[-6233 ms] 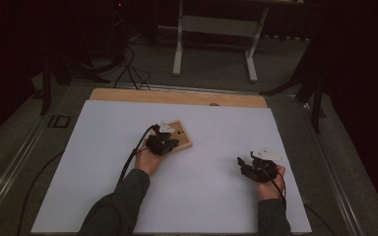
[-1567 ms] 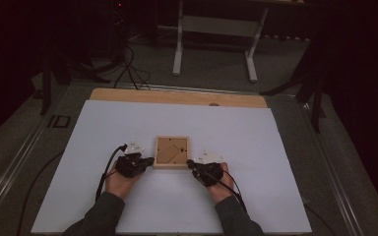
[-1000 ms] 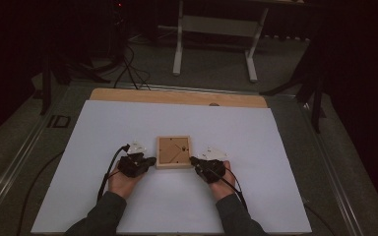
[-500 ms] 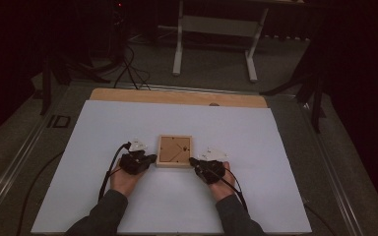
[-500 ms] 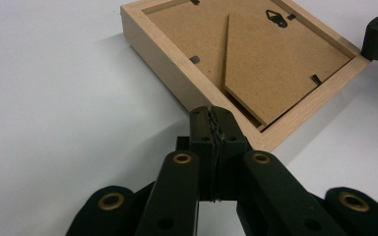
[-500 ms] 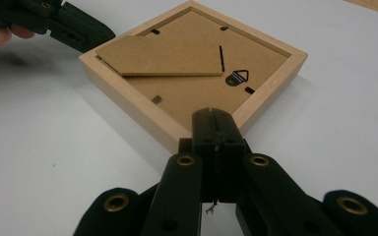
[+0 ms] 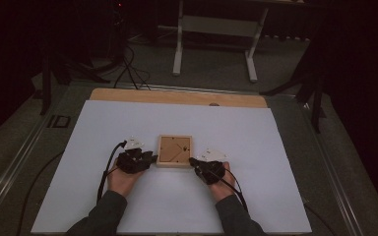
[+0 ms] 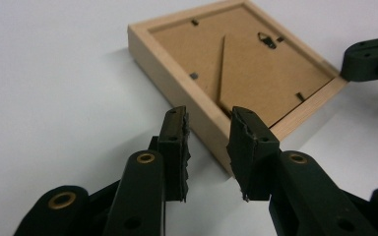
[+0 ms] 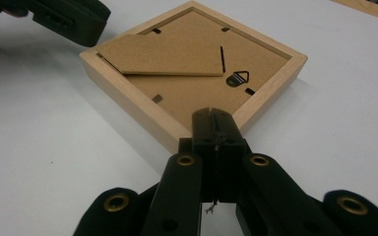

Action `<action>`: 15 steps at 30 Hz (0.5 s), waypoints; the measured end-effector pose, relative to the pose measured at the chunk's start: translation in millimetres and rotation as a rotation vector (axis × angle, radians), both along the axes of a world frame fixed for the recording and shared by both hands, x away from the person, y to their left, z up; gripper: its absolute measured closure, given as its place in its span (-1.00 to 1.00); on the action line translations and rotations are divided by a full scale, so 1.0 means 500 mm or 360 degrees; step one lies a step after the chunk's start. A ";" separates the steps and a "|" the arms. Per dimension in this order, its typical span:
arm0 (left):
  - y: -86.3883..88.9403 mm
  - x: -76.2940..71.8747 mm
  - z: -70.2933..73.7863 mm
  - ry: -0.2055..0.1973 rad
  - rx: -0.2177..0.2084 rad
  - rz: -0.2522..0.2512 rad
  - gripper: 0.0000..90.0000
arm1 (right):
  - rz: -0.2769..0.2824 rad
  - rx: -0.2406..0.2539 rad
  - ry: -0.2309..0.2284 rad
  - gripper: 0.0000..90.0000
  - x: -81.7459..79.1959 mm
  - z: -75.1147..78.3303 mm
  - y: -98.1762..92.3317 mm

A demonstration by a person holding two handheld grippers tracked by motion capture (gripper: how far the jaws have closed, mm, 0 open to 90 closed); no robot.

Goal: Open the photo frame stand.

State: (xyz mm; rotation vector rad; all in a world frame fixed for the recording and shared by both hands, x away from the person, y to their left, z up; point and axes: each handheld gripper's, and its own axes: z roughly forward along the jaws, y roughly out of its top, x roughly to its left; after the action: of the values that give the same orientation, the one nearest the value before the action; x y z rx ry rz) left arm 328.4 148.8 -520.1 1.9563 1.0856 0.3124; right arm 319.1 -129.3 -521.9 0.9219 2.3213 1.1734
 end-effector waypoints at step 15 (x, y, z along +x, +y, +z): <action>-0.042 0.008 0.031 0.0008 0.0129 -0.0075 0.21 | 0.0000 0.0004 -0.0007 0.99 -0.001 -0.001 0.000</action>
State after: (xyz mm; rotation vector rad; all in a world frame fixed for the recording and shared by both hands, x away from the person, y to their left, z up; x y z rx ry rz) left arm 332.3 128.0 -504.8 2.0521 1.0429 0.3304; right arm 318.8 -129.5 -522.4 0.9196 2.3169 1.1775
